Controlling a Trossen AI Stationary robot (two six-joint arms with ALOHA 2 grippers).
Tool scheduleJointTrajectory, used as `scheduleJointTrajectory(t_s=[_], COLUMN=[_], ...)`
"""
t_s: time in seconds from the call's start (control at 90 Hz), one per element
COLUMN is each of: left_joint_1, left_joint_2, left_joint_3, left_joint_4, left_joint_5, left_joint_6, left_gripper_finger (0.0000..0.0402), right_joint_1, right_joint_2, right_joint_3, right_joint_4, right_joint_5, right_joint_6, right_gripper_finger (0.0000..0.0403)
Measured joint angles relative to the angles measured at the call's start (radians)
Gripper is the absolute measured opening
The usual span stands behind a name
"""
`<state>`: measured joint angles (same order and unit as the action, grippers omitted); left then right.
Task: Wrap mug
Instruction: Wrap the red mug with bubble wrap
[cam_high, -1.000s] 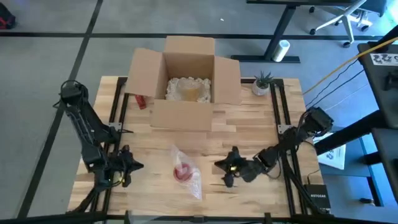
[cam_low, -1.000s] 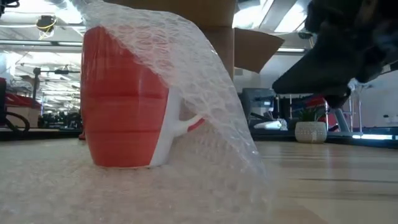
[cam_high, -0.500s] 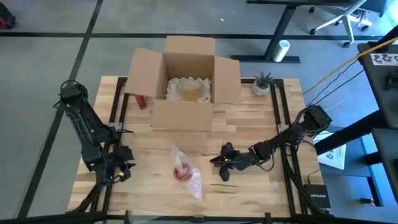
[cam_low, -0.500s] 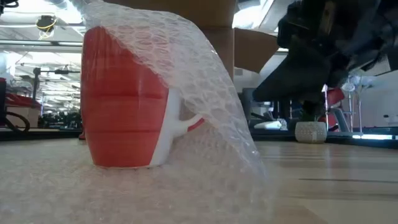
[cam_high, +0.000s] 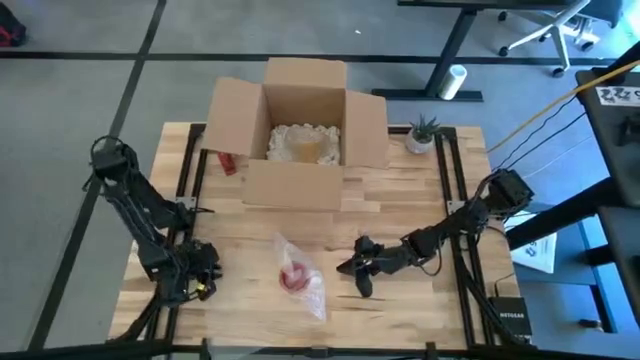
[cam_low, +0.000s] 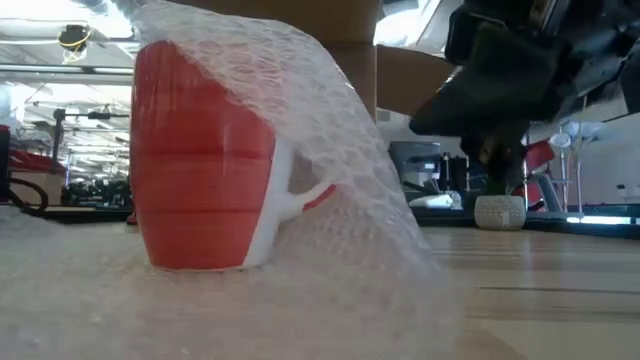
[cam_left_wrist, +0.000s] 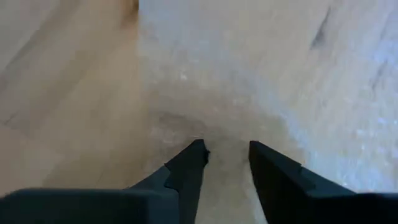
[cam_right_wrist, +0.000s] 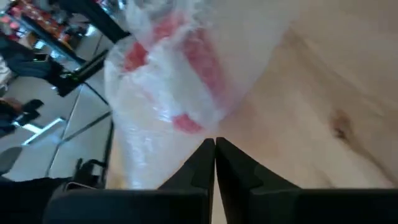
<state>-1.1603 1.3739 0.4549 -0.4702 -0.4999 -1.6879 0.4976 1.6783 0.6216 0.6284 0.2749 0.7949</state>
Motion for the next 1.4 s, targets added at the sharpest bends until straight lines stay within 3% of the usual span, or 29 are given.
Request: scheduleJointTrajectory(t_s=[0.078,0.122,0.211,0.389,0.578,0.744,0.9,1.078,1.4], left_joint_1=[0.013,0.022,0.055,0.162,0.317,0.439,0.524,0.575,0.595], left_joint_2=[0.003,-0.014,-0.050,-0.088,-0.101,-0.100,-0.098,-0.051,0.030], left_joint_3=[0.042,0.060,0.110,0.160,0.169,0.169,0.169,0.169,0.173], left_joint_4=[0.078,0.083,0.134,0.242,0.467,0.637,0.678,0.827,0.931], left_joint_5=[-0.062,-0.130,-0.250,-0.349,-0.361,-0.229,-0.108,0.039,0.075], left_joint_6=[0.099,0.191,0.347,0.635,0.978,1.144,1.127,1.162,1.182], left_gripper_finger=[0.0027,0.0012,0.0003,0.0001,0.0000,0.0000,0.0000,0.0000,0.0004], right_joint_1=[0.000,-0.001,0.000,-0.001,-0.001,-0.002,-0.003,-0.013,-0.075], right_joint_2=[0.000,0.000,0.000,0.000,0.000,0.000,0.001,0.001,0.004], right_joint_3=[0.000,0.000,0.000,0.009,0.091,0.213,0.376,0.551,0.609], right_joint_4=[0.019,0.023,0.035,0.069,0.070,-0.022,-0.335,-0.600,-0.636], right_joint_5=[-0.010,-0.014,-0.016,-0.024,-0.045,-0.066,-0.063,0.047,-0.045], right_joint_6=[-0.014,-0.015,-0.018,-0.041,-0.140,-0.242,-0.306,-0.414,-0.462], right_gripper_finger=[0.0000,0.0000,0.0000,0.0000,0.0000,0.0000,0.0000,0.0000,0.0000])
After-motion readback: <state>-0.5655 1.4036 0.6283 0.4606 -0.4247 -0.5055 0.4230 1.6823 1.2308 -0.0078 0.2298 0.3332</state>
